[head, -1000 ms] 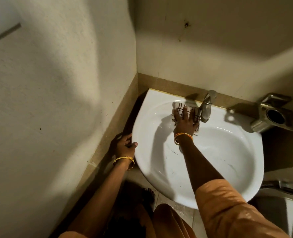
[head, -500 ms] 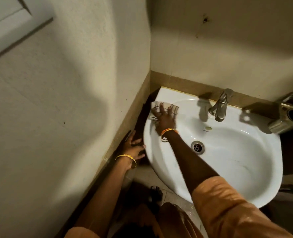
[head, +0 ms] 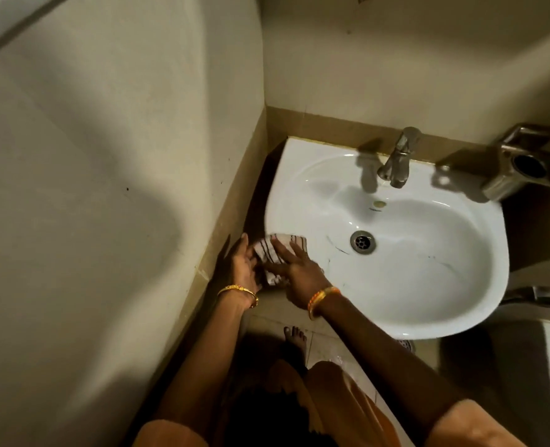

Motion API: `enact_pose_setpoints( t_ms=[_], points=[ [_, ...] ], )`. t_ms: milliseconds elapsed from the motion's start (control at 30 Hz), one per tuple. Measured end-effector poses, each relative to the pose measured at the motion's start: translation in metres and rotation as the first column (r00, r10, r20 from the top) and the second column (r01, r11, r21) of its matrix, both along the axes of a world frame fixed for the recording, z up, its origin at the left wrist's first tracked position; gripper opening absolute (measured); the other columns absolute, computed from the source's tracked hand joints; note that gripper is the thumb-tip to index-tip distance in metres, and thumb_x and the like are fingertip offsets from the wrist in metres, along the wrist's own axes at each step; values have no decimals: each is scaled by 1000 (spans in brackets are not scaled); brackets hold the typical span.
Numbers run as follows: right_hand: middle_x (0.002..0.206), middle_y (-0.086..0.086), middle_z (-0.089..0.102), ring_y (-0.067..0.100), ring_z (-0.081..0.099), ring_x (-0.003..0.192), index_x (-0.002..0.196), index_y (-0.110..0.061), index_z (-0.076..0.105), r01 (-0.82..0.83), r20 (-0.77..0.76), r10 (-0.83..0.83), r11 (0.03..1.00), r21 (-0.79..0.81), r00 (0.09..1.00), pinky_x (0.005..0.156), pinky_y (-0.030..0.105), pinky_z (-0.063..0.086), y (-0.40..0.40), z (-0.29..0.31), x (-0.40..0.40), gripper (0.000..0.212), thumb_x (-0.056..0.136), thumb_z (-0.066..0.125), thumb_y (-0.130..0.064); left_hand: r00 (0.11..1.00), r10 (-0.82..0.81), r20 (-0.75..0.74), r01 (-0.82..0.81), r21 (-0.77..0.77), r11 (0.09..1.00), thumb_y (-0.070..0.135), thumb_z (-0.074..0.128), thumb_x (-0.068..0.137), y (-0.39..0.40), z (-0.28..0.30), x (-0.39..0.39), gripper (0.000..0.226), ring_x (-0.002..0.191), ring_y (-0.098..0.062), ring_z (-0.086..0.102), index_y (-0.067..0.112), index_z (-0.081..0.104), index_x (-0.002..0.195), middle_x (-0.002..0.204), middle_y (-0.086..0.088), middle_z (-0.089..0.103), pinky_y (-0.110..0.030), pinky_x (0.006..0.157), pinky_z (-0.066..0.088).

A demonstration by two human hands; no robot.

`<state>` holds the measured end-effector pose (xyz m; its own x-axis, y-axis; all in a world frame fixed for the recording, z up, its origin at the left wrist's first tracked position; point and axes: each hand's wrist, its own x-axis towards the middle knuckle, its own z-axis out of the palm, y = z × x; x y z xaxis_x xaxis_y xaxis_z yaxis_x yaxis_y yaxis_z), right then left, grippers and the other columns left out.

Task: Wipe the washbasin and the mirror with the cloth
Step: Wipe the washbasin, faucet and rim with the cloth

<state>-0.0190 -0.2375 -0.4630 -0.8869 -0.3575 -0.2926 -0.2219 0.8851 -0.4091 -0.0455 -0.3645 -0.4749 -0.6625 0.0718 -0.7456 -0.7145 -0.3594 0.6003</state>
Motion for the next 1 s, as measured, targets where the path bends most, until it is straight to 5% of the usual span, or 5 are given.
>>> enact_pose_setpoints(
  t_ms=[133, 400, 567, 800, 1000],
  points=[
    [161, -5, -5, 38, -4, 146, 141, -36, 40, 38, 31, -41, 995, 90, 999, 112, 55, 26, -25, -3, -37, 59, 87, 60, -25, 998, 63, 32, -64, 55, 996, 67, 33, 85, -5, -3, 2, 64, 130, -29, 44, 32, 44, 138, 144, -6, 47, -47, 106, 32],
    [158, 2, 21, 35, 26, 141, 127, -28, 60, 49, -78, -63, 984, -169, 995, 105, 48, 40, 20, -20, 38, 58, 76, 59, 1, 999, -36, 11, 37, -69, 997, 46, 46, 91, 5, 1, 11, 46, 131, -27, 43, 22, 52, 130, 144, -2, 48, -42, 106, 32],
    [149, -11, 37, 17, 42, 135, 117, -33, 67, 212, -14, -221, 952, -219, 975, 102, 18, 32, 76, -10, 87, 42, 81, 67, -12, 983, -163, -88, 140, -225, 964, 8, 56, 91, 13, -3, 20, 51, 123, -28, 50, 21, 42, 138, 141, -8, 50, -40, 92, 42],
    [136, -6, 55, 22, 58, 116, 108, -32, 69, 396, -139, -436, 886, -241, 889, 89, 38, 49, 7, -9, 57, 44, 80, 42, -53, 996, -70, -54, 64, -106, 992, -5, 49, 91, 17, -2, 18, 55, 93, -23, 60, 19, 42, 139, 135, -9, 55, -26, 69, 47],
    [117, 0, 60, 29, 64, 92, 128, -27, 52, 339, -298, -364, 931, -133, 883, 70, 38, 48, 24, -24, 79, 49, 79, 56, -31, 997, 64, 37, -58, -146, 988, 5, 55, 90, 36, -2, 33, 47, 113, -23, 53, 20, 46, 134, 124, -3, 58, -37, 88, 39]
  ],
)
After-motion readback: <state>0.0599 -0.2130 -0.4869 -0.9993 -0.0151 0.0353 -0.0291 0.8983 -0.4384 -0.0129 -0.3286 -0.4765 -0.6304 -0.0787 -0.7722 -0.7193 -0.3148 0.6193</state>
